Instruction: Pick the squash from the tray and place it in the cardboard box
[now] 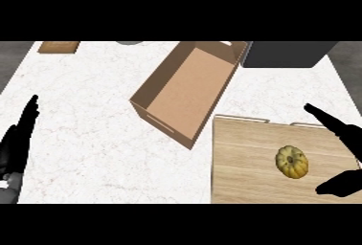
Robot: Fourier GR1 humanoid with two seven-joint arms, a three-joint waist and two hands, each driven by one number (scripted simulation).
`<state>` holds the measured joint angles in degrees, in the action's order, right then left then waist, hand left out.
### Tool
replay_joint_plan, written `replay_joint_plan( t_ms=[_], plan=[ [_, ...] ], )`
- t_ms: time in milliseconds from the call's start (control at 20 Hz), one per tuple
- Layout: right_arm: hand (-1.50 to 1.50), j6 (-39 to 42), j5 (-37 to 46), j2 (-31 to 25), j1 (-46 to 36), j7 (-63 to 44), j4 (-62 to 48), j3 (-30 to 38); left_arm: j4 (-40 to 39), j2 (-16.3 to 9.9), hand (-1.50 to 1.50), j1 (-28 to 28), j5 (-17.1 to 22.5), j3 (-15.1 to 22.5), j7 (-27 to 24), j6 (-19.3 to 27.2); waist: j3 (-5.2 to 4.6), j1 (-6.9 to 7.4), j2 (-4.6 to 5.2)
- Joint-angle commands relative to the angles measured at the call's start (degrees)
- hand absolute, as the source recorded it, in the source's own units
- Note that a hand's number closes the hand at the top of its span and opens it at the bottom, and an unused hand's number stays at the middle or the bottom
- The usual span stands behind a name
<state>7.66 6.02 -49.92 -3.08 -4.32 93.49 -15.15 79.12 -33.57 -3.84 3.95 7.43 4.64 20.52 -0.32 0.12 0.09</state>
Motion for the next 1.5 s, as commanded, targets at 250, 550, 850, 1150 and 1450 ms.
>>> replay_joint_plan(
  t_ms=[250, 550, 850, 1150, 1450],
  plan=[
    [-1.5, 4.7, 8.4, -3.3, -1.7, 15.3, -5.5, 1.1, -6.1, 1.1, 0.0, -4.0, -2.0, -1.4, -1.5, -2.8, 0.32, 0.33, 0.14],
    [-1.5, 18.1, 14.4, -15.4, -7.2, 5.0, 0.8, -3.0, -5.0, 2.1, 0.0, -2.0, -2.6, -1.0, -2.2, -1.9, 0.13, 1.31, 0.15],
    [-1.5, 31.9, 18.2, -11.2, -16.2, -5.3, -0.9, -10.5, -5.7, 1.0, 0.0, -3.6, -2.3, -2.1, -2.5, -4.5, 0.19, 1.73, 0.25],
    [-1.5, 42.5, 21.3, 1.4, -23.8, -16.0, -6.3, -16.5, -4.9, 3.5, 0.0, -2.6, -3.1, -1.8, -1.6, -4.0, 0.26, 1.35, 0.15],
    [-1.5, 44.6, 27.9, 6.8, -24.0, -17.4, -10.7, -17.4, -5.5, 4.9, 0.0, -5.1, -6.1, -3.1, -0.3, -2.8, 0.31, 0.18, 0.01]
  ],
)
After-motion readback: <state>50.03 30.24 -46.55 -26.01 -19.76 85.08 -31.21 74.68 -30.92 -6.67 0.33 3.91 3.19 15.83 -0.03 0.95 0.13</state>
